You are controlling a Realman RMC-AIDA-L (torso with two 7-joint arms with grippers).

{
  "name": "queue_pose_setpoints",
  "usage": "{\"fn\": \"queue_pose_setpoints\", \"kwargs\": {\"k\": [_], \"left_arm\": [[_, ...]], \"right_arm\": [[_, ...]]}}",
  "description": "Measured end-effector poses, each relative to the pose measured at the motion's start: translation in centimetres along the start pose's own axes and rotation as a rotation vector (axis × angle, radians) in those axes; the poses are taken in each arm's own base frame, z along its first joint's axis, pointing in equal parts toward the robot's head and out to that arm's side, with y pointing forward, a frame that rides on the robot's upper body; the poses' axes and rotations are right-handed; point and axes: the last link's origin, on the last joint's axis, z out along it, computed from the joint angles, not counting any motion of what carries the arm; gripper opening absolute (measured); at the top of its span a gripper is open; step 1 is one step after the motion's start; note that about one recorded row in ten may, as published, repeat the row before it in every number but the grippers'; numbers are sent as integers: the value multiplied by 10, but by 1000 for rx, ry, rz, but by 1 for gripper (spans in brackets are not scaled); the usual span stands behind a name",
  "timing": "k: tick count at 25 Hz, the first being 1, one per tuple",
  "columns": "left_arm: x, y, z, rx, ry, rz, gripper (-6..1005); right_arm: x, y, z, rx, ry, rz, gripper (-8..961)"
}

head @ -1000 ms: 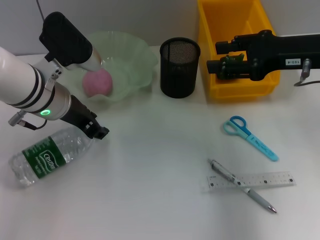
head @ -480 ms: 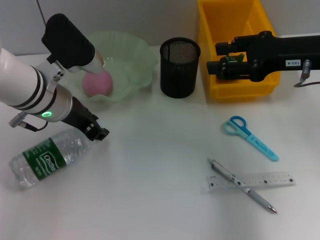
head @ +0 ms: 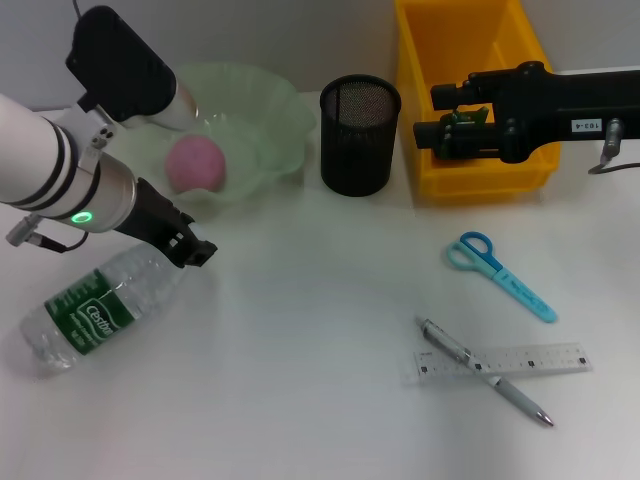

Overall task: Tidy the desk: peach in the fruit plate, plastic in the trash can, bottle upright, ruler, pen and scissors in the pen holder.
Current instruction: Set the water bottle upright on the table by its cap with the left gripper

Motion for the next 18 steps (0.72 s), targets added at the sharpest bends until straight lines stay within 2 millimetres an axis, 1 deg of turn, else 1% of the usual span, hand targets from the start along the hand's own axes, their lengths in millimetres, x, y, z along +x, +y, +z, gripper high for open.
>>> {"fn": "queue_pose_setpoints", "kwargs": {"k": [18], "left_arm": [[-6, -6, -18, 52, 5, -7, 421]], "right_arm": [[-1, 1, -1, -4, -4, 2, 588]]}}
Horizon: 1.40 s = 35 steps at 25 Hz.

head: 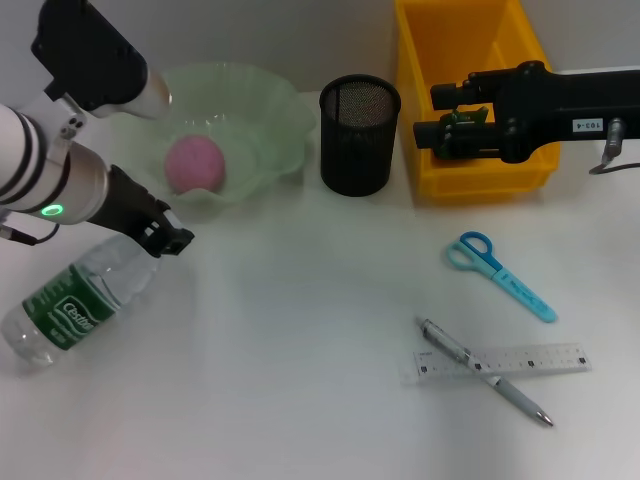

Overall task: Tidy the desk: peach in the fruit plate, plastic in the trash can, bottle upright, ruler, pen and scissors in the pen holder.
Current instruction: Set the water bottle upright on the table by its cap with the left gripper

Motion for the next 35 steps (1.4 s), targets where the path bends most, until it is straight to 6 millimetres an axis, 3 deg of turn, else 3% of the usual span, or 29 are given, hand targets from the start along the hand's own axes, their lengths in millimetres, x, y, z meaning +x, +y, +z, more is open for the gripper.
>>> {"fn": "queue_pose_setpoints", "kwargs": {"k": [16, 35], "left_arm": [[2, -14, -50, 137, 130, -12, 420], [5, -24, -72, 243, 114, -15, 419]], "right_arm": [[-1, 1, 1, 3, -7, -6, 588], [-1, 0, 0, 12, -8, -7, 589]]}}
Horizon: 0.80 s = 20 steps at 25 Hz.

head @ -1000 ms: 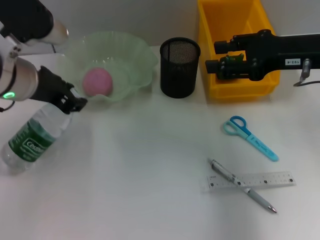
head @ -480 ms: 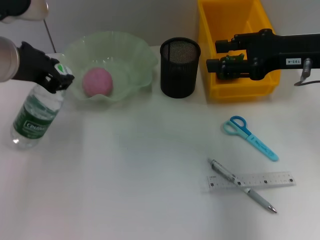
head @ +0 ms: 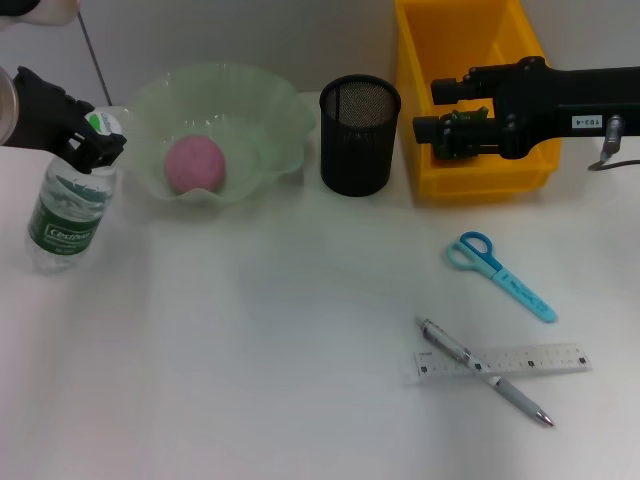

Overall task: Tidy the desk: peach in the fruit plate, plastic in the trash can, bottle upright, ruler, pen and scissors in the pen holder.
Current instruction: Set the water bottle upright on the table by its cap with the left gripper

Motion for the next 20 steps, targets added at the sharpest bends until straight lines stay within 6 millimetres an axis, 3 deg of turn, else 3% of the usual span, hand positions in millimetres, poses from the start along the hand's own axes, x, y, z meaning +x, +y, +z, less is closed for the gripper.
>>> {"fn": "queue_pose_setpoints", "kwargs": {"k": [14, 20], "left_arm": [[3, -6, -12, 49, 20, -3, 418], [1, -8, -11, 50, 13, -10, 359]], "right_arm": [[-1, 0, 1, 2, 0, -3, 588], [-2, -1, 1, 1, -1, -7, 588]]}}
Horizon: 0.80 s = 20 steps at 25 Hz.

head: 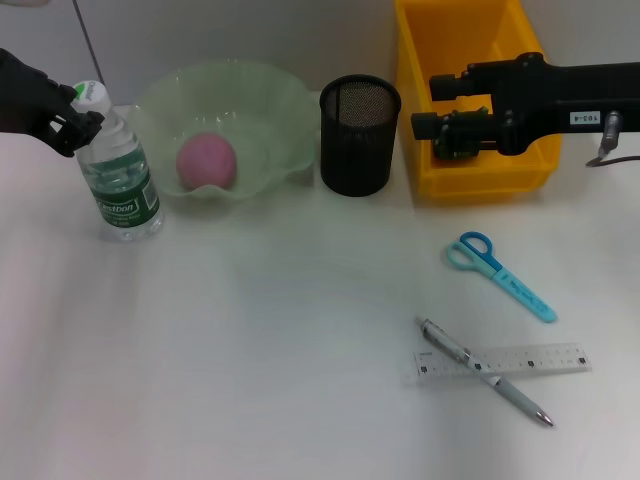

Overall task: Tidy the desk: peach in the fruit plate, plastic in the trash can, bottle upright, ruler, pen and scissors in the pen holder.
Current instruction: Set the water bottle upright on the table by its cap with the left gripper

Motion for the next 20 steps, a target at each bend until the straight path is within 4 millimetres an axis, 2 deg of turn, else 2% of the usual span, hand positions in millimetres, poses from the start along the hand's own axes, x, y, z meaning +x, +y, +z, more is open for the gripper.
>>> {"fn": "queue_pose_setpoints", "kwargs": {"k": [4, 10, 16, 18, 20], "left_arm": [[0, 0, 0, -1, -1, 1, 319], [-1, 0, 0, 1, -1, -3, 320], [-3, -3, -3, 15, 37, -34, 362], [-2, -3, -4, 13, 49, -41, 598], [-4, -3, -7, 6, 85, -60, 612]], "right_arm": [[-1, 0, 1, -4, 1, -4, 588], [-1, 0, 1, -4, 1, -4, 589], [-1, 0, 1, -4, 1, 1, 589], [-1, 0, 1, -4, 1, 1, 589], [-1, 0, 1, -4, 1, 3, 589]]}}
